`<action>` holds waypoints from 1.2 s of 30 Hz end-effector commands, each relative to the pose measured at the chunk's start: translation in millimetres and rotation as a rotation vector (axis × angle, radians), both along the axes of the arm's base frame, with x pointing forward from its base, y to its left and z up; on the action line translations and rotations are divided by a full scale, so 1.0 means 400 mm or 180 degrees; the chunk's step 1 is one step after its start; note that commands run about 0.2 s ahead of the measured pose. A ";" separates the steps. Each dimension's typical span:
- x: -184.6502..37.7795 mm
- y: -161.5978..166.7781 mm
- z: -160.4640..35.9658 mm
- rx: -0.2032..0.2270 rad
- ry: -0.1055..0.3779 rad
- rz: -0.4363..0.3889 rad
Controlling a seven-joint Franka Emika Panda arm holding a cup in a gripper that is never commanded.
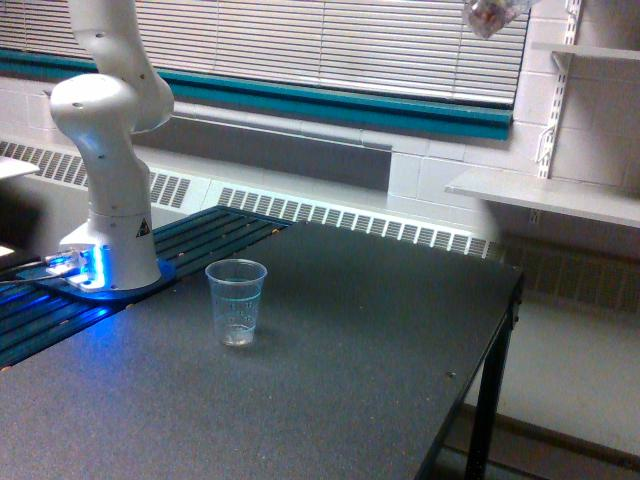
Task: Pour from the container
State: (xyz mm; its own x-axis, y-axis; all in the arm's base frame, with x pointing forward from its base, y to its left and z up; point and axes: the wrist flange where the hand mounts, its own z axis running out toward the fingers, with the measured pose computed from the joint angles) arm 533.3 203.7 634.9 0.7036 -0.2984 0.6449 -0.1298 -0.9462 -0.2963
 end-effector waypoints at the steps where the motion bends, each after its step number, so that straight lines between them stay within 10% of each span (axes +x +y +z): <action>1: -0.010 -0.209 0.005 0.0029 0.0002 -0.0473; 16: -0.148 -0.304 0.159 0.0024 -0.0478 -0.0625; 36: -0.178 -0.468 0.039 -0.0187 -0.0402 -0.0846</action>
State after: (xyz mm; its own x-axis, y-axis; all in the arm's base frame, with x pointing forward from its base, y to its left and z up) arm 465.1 40.8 664.1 0.5206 -0.4310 0.7370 -0.3212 -0.8987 -0.2987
